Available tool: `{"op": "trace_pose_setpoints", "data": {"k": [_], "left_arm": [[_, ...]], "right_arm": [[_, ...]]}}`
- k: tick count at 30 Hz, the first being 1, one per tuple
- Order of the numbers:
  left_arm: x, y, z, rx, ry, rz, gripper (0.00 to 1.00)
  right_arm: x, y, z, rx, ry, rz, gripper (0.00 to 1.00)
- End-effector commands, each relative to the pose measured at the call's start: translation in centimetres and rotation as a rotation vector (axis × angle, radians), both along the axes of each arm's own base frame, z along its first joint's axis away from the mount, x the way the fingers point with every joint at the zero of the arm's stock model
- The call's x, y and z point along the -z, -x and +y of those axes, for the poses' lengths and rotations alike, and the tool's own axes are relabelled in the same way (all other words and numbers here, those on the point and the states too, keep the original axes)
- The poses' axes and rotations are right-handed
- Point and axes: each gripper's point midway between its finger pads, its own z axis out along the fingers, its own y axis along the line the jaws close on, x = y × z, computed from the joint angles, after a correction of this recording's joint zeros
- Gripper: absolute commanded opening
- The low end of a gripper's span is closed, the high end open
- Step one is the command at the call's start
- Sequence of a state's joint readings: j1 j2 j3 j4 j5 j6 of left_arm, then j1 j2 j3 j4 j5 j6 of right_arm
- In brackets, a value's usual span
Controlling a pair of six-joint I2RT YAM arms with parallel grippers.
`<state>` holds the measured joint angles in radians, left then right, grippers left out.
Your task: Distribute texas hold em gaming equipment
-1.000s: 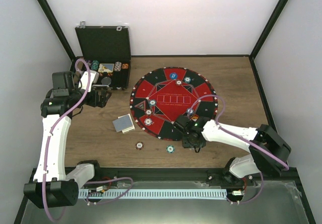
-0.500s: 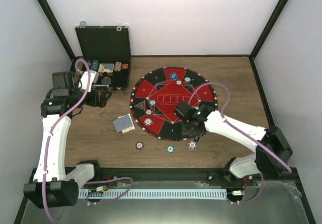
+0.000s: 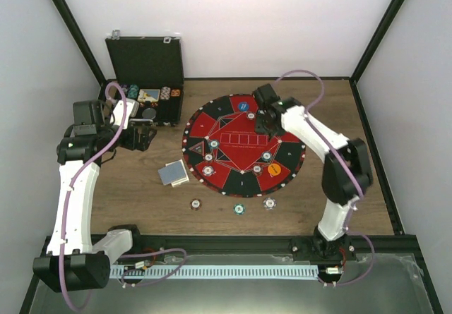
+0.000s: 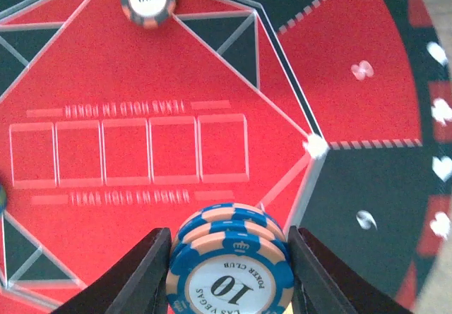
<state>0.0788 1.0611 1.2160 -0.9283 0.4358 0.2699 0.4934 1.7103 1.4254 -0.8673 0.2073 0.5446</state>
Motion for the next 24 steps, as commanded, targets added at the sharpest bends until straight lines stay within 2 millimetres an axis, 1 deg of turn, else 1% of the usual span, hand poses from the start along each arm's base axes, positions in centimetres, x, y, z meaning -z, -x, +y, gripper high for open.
{"op": "trace_pose_setpoints", "data": {"k": [1, 2, 3, 6, 8, 11, 13, 14, 16, 17, 18, 19, 24], "left_arm": [[-0.8, 0.1, 0.0, 0.007, 0.002, -0.012, 1.00], [-0.7, 0.1, 0.0, 0.005, 0.001, -0.010, 1.00], [-0.7, 0.0, 0.0, 0.005, 0.001, -0.009, 1.00], [-0.4, -0.1, 0.1, 0.002, 0.002, 0.001, 1.00], [-0.2, -0.2, 0.1, 0.002, 0.000, 0.005, 1.00], [0.1, -0.4, 0.3, -0.003, -0.009, 0.014, 1.00], [0.3, -0.4, 0.4, -0.002, -0.019, 0.018, 1.00], [0.3, -0.4, 0.4, -0.002, -0.022, 0.019, 1.00], [0.2, -0.5, 0.5, -0.004, -0.028, 0.016, 1.00], [0.3, -0.5, 0.5, -0.002, -0.028, 0.017, 1.00], [0.4, -0.5, 0.5, -0.003, -0.028, 0.019, 1.00], [0.4, -0.6, 0.5, -0.002, -0.027, 0.022, 1.00], [0.7, -0.9, 0.4, 0.000, -0.021, 0.027, 1.00]], "right_arm": [[0.7, -5.7, 3.0, -0.069, -0.023, -0.027, 0.19], [0.9, -6.9, 3.9, -0.077, -0.039, -0.028, 0.18], [0.6, -8.3, 5.0, -0.088, -0.061, -0.043, 0.18], [1.9, -11.0, 7.0, -0.105, -0.087, -0.034, 0.18], [2.7, -12.5, 8.1, -0.117, -0.098, -0.030, 0.18], [4.2, -14.1, 9.4, -0.129, -0.114, -0.024, 0.18], [5.2, -14.8, 9.9, -0.132, -0.120, -0.021, 0.18], [6.0, -15.2, 10.1, -0.132, -0.120, -0.015, 0.18], [6.7, -15.6, 10.7, -0.145, -0.134, -0.017, 0.18], [6.6, -15.8, 10.9, -0.149, -0.143, -0.023, 0.18], [7.9, -15.9, 11.1, -0.151, -0.140, -0.008, 0.18], [8.7, -16.0, 11.2, -0.152, -0.138, -0.001, 0.18], [10.4, -16.3, 11.5, -0.156, -0.133, 0.009, 0.19]]}}
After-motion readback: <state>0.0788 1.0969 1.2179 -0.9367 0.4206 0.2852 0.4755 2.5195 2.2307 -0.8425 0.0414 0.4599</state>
